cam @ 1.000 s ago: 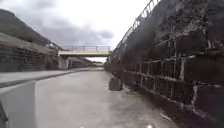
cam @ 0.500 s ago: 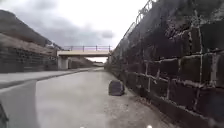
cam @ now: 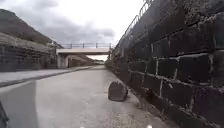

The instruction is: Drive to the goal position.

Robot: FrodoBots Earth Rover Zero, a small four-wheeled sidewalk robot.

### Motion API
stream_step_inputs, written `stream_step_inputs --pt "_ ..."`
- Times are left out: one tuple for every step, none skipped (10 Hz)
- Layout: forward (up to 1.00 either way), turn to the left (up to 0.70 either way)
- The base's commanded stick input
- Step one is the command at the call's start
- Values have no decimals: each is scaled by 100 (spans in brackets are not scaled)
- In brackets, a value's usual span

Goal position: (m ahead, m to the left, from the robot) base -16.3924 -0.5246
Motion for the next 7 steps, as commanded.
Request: stream_step_inputs --pt "0 0" --pt "0 12" --pt "0 28" --pt "0 44" --pt "70 27" --pt "70 27" --pt "70 0"
